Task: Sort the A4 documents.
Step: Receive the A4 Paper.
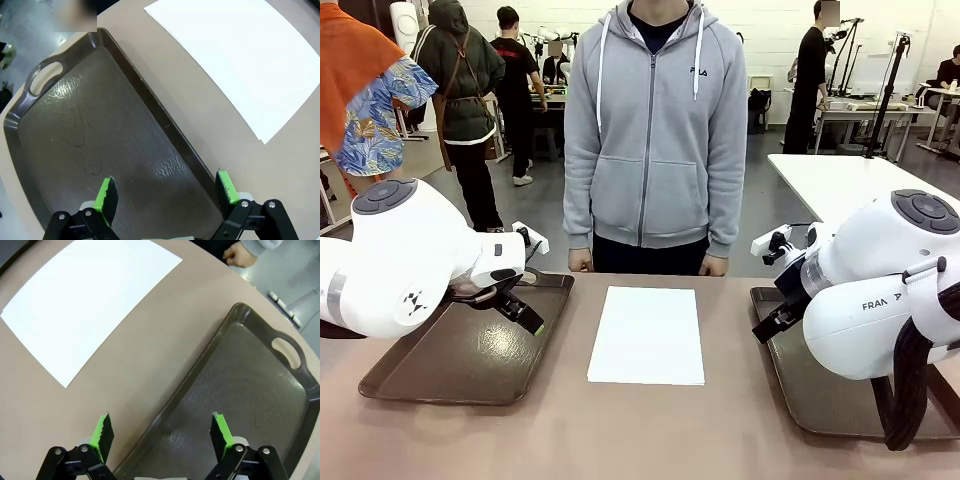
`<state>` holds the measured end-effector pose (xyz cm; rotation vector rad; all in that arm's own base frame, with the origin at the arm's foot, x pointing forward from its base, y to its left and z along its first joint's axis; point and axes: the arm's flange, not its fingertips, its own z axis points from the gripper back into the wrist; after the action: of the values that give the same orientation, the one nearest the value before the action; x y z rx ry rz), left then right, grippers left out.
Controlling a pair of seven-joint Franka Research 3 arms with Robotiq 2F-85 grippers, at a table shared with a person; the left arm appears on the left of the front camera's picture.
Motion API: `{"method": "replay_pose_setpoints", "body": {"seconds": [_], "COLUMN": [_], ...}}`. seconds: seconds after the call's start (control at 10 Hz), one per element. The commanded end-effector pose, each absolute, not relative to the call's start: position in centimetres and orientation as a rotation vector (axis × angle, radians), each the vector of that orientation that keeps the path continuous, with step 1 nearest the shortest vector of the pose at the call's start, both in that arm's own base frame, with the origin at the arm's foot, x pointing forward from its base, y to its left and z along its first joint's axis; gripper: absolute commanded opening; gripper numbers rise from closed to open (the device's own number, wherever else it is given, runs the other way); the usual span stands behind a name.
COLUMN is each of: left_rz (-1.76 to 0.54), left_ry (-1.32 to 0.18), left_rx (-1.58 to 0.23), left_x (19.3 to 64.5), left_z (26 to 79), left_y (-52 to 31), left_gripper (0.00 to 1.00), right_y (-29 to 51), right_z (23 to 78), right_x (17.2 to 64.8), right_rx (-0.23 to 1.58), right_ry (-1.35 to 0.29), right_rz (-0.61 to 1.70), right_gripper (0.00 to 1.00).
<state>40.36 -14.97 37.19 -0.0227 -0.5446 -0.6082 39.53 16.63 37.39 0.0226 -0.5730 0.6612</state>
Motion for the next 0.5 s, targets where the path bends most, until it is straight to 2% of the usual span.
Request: {"method": "replay_pose_setpoints", "body": {"seconds": [0.0, 0.1, 0.4], "left_rz": [-0.609, -0.608, -0.531], "left_ry": [-0.545, -0.545, -0.632], "left_rx": [-0.022, -0.023, -0.085], "left_x": [40.4, 40.4, 37.8], "left_z": [37.2, 37.2, 43.1], "left_y": [-15.0, -15.0, -13.0], "left_gripper": [1.0, 1.0, 1.0], "right_y": [16.6, 16.9, 12.2], "right_z": [37.4, 38.1, 42.5], "right_x": [39.5, 38.8, 36.6], "right_rx": [0.023, 0.002, 0.162], "right_ry": [-0.573, -0.612, -0.687], "right_rz": [0.661, 0.68, 0.677], "right_gripper": [1.0, 1.0, 1.0]}}
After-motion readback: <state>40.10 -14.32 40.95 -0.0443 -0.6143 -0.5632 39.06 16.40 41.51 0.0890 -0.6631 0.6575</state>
